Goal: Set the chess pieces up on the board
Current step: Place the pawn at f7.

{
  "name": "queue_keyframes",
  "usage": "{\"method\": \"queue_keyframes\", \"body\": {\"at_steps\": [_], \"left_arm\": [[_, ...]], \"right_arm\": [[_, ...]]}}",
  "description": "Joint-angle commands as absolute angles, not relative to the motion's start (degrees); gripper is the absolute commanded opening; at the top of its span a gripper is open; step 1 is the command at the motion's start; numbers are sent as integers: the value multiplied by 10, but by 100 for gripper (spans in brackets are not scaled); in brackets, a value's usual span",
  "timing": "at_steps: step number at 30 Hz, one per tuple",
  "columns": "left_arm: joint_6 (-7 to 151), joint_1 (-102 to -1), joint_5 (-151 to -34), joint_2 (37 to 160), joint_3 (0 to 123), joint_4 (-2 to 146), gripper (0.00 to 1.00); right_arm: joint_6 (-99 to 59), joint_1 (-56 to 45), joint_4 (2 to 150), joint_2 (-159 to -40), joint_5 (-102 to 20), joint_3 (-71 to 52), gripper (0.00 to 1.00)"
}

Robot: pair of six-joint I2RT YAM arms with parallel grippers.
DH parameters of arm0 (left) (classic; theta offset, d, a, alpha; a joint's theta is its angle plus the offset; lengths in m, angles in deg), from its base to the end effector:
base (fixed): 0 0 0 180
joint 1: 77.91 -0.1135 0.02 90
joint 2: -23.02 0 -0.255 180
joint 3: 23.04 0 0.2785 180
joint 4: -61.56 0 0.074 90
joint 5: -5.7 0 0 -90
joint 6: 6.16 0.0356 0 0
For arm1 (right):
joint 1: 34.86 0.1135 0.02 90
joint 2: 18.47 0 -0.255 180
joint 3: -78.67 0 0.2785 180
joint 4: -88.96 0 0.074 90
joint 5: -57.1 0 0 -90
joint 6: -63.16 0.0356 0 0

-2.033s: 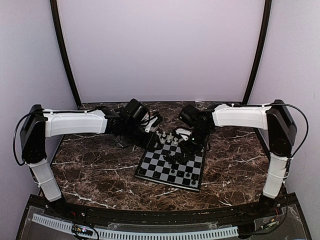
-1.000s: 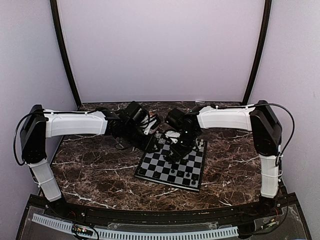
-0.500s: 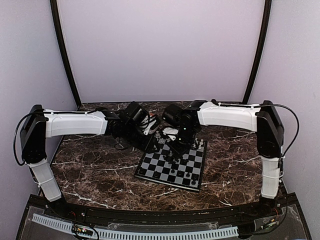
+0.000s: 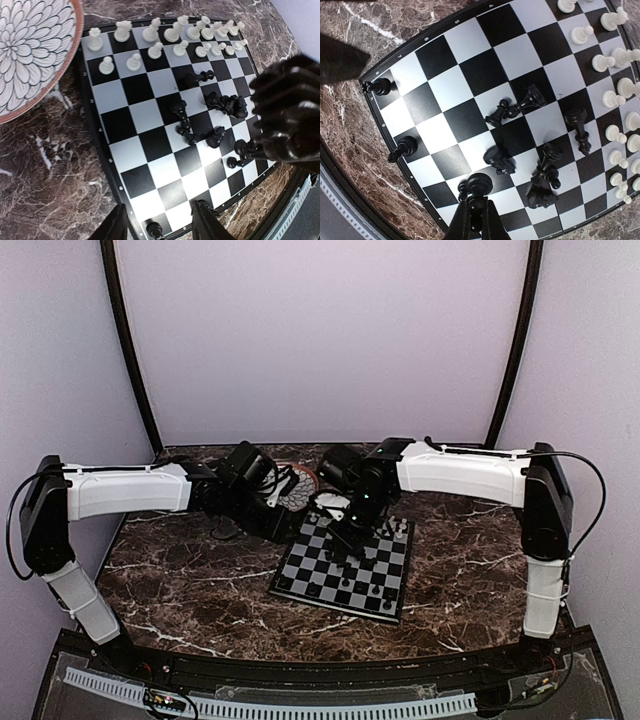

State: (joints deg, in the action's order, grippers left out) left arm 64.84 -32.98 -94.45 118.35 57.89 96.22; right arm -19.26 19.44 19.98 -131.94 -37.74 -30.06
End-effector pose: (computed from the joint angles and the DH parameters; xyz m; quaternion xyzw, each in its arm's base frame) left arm 0.2681 -0.2763 0.2158 0.2395 0.9025 -0.2547 0.2517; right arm 0.2484 0.3508 0.2193 -0.3977 0.9056 0.1086 0.0998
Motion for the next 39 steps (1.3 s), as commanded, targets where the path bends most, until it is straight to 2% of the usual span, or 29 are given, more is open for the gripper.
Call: {"method": "queue_keyframes", "body": {"at_steps": [1,20,27,39], "left_arm": [[621,-353,-924,1126,545,953,46],[591,-379,-895,1070,482,945,46],[591,-380,-895,1074,486,944,46],[592,-380,-896,1074,486,944,46]], "right_arm": [[-206,212,223,-1349,-395,-306,0],[-212,230,230,-1419,-414,-338,1],[-210,231,228,-1419,-413,-339,18],[-200,231,232,-1420,-423,-347,30]]}}
